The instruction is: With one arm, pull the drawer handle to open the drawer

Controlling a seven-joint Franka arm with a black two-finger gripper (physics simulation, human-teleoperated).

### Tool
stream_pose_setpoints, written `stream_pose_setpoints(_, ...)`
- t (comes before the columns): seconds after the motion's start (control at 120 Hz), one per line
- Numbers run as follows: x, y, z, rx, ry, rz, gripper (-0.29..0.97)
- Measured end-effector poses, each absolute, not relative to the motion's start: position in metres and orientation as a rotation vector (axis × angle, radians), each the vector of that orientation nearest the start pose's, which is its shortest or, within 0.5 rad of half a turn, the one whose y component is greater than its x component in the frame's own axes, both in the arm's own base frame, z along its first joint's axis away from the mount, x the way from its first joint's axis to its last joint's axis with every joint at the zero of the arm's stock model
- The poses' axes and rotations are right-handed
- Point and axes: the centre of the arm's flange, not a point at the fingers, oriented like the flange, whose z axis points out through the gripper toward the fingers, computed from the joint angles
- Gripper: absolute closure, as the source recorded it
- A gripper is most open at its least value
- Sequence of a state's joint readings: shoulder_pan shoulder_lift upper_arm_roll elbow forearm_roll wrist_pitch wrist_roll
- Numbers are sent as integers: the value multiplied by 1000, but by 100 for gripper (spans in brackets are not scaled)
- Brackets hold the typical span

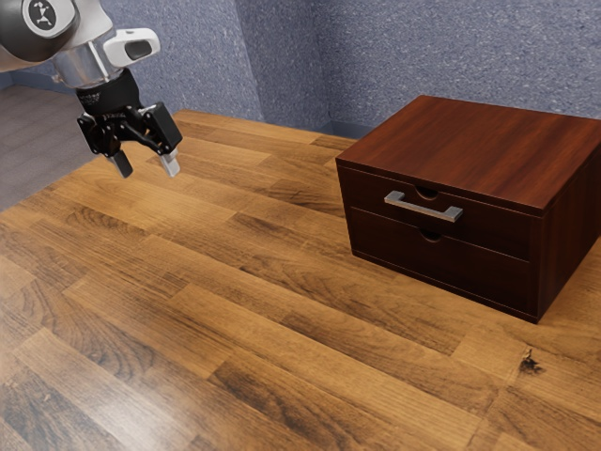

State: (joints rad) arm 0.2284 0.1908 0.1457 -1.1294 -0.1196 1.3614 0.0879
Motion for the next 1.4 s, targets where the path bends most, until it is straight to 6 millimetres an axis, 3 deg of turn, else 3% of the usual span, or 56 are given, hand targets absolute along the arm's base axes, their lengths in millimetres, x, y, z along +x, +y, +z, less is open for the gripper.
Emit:
stream_pose_setpoints(0.167,551,187,706,-3189,-396,-112,0)
stream_pose_setpoints(0.217,540,182,732,-3173,-382,-190,0)
stream_pose_setpoints(0.292,506,165,801,-3132,-341,-409,0)
stream_pose_setpoints(0.375,497,149,822,-3121,-294,-477,0)
stream_pose_setpoints(0.467,503,145,822,-3113,-273,-506,0)
stream_pose_setpoints(0.808,541,164,798,-3050,-299,-568,0)
stream_pose_setpoints(0.942,544,155,787,-3073,-273,-523,0)
stream_pose_setpoints(1.0,511,148,782,-3107,-273,-460,0)
stream_pose_setpoints(1.075,449,134,774,-3138,-271,-413,0)
stream_pose_setpoints(1.167,386,89,753,-3145,-187,-412,0)
stream_pose_setpoints(1.225,353,72,732,-3146,-163,-394,0)
stream_pose_setpoints(1.325,311,49,700,-3169,-139,-334,0)
stream_pose_setpoints(1.4,300,35,685,-3183,-57,-320,0)
